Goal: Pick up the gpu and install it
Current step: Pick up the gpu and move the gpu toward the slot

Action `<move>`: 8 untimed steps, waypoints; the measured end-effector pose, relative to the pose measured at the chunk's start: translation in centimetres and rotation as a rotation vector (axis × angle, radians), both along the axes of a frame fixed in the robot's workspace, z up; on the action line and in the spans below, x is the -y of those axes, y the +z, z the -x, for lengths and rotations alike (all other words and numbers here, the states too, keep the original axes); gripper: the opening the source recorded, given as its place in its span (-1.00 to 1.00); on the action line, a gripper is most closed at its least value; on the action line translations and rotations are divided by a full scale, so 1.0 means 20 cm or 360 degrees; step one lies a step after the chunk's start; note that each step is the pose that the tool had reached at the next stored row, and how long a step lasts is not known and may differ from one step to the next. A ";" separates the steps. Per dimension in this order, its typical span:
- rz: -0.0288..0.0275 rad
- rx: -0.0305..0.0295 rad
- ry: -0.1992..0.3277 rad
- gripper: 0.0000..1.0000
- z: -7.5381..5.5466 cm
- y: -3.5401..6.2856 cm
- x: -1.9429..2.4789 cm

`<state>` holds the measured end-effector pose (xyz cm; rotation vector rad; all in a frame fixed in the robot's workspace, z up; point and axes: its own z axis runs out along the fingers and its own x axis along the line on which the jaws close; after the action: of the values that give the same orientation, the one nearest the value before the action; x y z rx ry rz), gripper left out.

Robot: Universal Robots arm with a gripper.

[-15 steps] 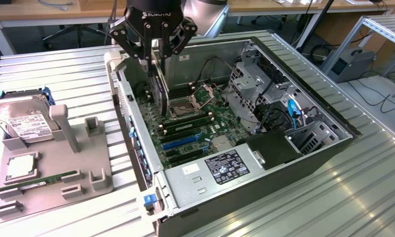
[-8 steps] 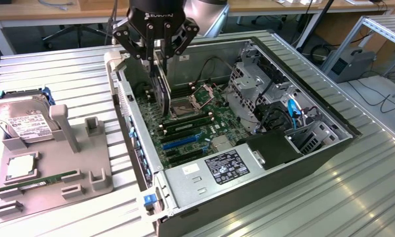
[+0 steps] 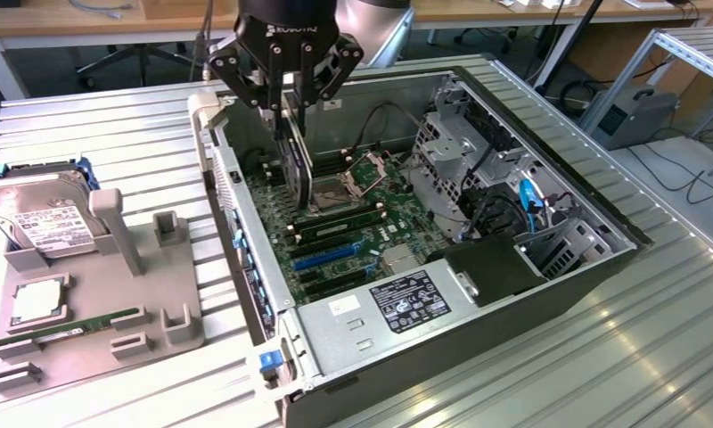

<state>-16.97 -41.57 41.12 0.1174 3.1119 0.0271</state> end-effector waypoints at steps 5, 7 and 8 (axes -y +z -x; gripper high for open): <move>-0.00001 0.00001 0.0000 -0.47 -0.01 -0.007 0.000; 0.00000 -0.00001 0.0000 -0.47 -0.02 -0.009 0.000; 0.00000 0.00000 0.0000 -0.47 -0.02 -0.010 0.000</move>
<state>-16.53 -41.57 40.93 0.1173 3.1120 0.0271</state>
